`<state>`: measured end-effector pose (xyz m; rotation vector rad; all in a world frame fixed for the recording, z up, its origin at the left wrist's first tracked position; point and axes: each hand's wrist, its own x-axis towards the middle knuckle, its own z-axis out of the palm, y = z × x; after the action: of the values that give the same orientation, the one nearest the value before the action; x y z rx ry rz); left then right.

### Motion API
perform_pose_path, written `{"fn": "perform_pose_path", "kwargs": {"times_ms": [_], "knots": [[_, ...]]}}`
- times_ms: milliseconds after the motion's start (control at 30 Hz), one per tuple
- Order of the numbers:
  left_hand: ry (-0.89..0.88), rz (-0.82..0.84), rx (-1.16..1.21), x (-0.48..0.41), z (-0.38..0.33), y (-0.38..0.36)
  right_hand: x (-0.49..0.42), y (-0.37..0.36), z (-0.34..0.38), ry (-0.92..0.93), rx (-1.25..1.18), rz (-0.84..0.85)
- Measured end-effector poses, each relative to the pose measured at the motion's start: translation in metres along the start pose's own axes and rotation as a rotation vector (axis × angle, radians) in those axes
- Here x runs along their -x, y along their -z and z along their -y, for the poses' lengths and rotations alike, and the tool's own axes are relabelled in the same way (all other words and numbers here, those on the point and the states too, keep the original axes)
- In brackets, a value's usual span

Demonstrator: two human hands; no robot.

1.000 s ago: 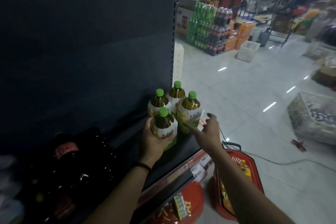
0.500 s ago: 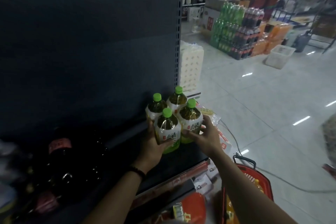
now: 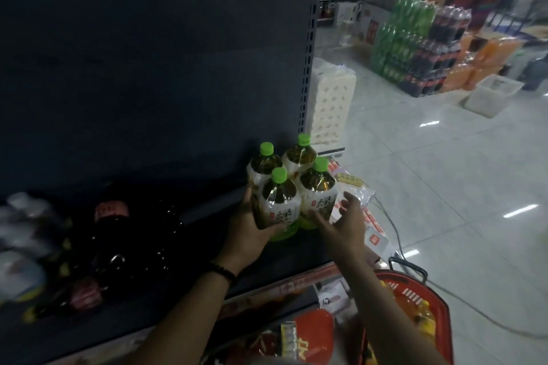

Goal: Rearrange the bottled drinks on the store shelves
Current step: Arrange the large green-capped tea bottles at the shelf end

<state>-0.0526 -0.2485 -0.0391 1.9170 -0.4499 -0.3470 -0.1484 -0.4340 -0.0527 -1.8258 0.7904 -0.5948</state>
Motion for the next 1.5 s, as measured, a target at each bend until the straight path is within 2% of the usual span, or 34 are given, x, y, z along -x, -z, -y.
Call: {"fn": "perform_pose_path", "kwargs": {"times_ms": [67,133,300,400,533,667,733,833,1067,1200,1267,1333,1400,1500], "knots": [[0.033,-0.030,-0.103,0.016,-0.005,0.011,0.020,-0.009,0.001,0.011,0.036,-0.159],[0.086,-0.056,-0.233,0.038,-0.003,0.025,0.043,-0.022,0.003,0.131,0.007,-0.112],[0.207,0.076,-0.412,0.126,0.014,0.073,0.083,-0.070,0.007,0.429,0.111,0.433],[0.343,0.148,-0.453,0.186,0.036,0.109,0.111,-0.108,0.023,0.500,0.237,0.794],[0.568,0.140,-0.483,0.257,0.077,0.156,0.174,-0.155,0.043,0.594,0.282,1.119],[0.694,0.111,-0.503,0.316,0.141,0.212,0.251,-0.206,0.046,0.497,0.426,1.430],[0.711,0.087,-0.475,0.342,0.180,0.244,0.290,-0.238,0.040,0.435,0.426,1.497],[0.701,0.051,-0.443,0.375,0.248,0.294,0.350,-0.292,0.032,0.322,0.433,1.500],[0.677,0.058,-0.445,0.417,0.402,0.395,0.451,-0.444,-0.006,0.032,0.542,1.314],[0.683,0.108,-0.447,0.418,0.491,0.415,0.476,-0.522,-0.045,-0.111,0.612,1.274],[0.685,0.101,-0.450,0.412,0.566,0.411,0.481,-0.562,-0.076,-0.126,0.614,1.182],[0.681,0.091,-0.465,0.399,0.638,0.406,0.486,-0.599,-0.107,-0.144,0.550,1.138],[0.663,0.082,-0.514,0.376,0.643,0.413,0.486,-0.633,-0.136,-0.164,0.416,1.103],[0.584,-0.021,-0.557,0.348,0.659,0.415,0.484,-0.679,-0.171,-0.134,0.242,0.956]]}}
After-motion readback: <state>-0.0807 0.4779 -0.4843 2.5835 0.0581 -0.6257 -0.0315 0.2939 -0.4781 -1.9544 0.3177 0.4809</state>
